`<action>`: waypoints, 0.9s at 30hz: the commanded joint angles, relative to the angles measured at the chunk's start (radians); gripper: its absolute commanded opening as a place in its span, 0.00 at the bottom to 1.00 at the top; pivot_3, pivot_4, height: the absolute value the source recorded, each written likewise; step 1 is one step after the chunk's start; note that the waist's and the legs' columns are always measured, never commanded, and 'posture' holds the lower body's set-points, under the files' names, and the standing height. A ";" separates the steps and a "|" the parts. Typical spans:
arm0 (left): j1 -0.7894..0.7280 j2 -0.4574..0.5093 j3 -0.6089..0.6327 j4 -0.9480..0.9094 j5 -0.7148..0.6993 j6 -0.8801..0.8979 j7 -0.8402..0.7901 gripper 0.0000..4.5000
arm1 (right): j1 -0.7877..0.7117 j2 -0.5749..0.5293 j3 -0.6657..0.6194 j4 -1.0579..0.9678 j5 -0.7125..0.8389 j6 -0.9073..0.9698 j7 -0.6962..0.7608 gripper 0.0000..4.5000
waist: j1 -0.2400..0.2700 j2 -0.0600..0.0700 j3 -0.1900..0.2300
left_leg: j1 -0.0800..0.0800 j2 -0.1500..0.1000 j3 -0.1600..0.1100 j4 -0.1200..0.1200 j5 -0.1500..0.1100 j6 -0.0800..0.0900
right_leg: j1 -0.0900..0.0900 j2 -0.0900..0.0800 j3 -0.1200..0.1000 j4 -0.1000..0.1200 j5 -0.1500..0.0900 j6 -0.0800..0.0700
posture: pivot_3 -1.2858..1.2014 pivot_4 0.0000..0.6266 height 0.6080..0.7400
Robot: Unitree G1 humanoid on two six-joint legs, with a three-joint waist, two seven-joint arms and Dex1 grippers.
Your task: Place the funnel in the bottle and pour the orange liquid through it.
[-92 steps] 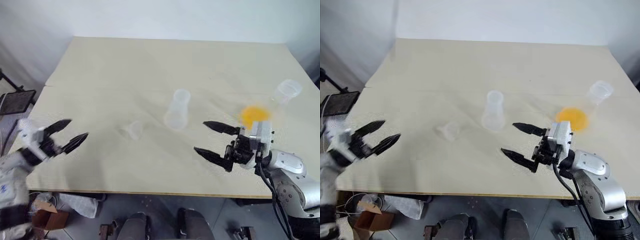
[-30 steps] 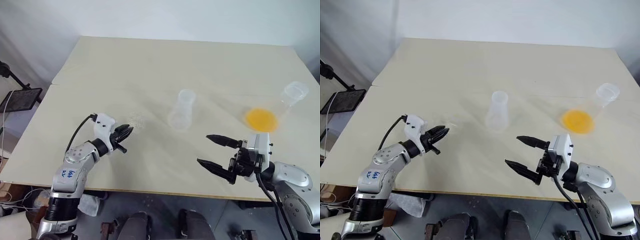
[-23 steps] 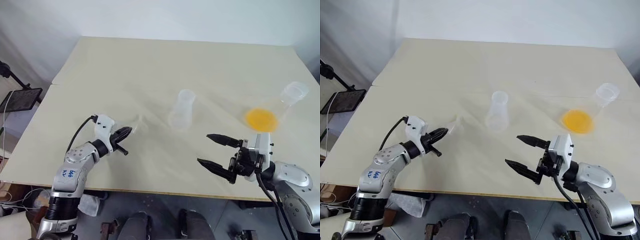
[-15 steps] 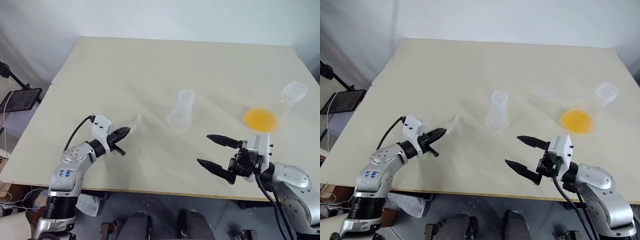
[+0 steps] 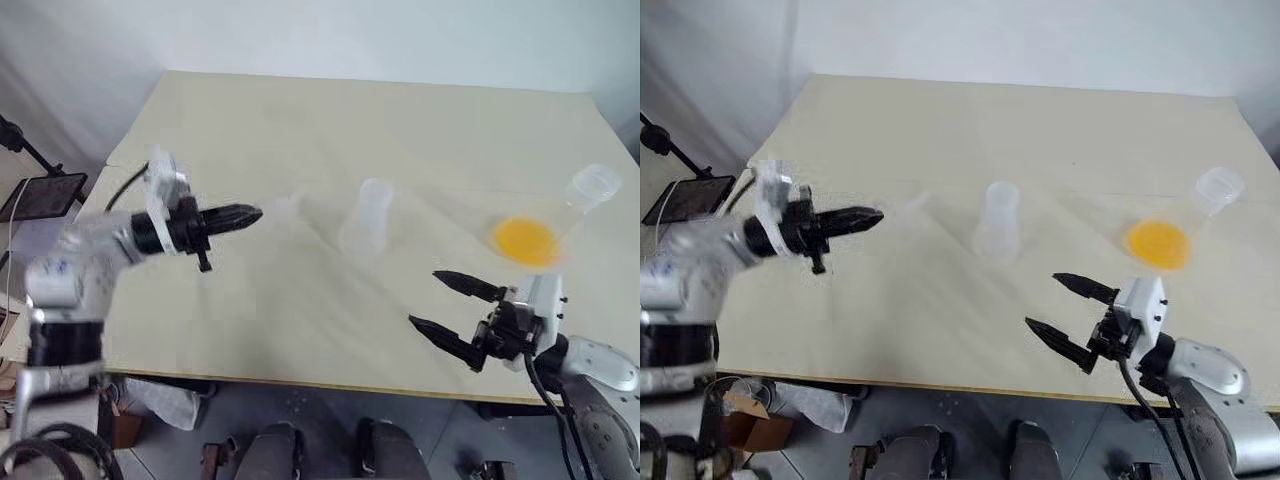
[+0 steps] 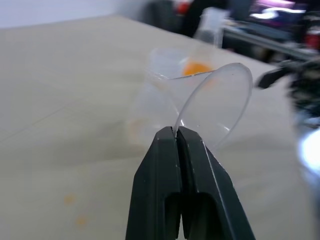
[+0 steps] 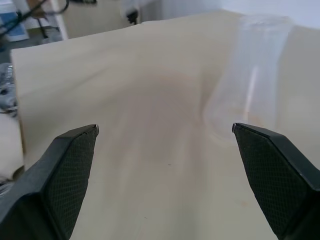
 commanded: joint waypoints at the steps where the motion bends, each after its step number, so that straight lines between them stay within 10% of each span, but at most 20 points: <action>1: -0.216 -0.019 -0.076 0.143 -0.027 0.185 -0.043 0.01 | 0.056 0.035 -0.109 -0.068 0.019 -0.045 -0.058 1.00 | -0.001 0.000 0.000 | 0.000 -0.001 0.000 0.000 0.000 0.000 | 0.000 -0.001 0.000 0.000 0.000 0.000 | 0.52 0.24 1.00; 27: -0.758 -0.224 -0.409 0.742 0.300 0.427 -0.148 0.01 | 0.066 0.272 -0.081 -0.232 -0.014 -0.143 -0.380 1.00 | -0.006 0.001 0.001 | -0.001 -0.001 0.002 0.000 0.001 0.000 | -0.004 0.001 0.004 0.005 -0.001 0.001 | 0.52 0.24 1.00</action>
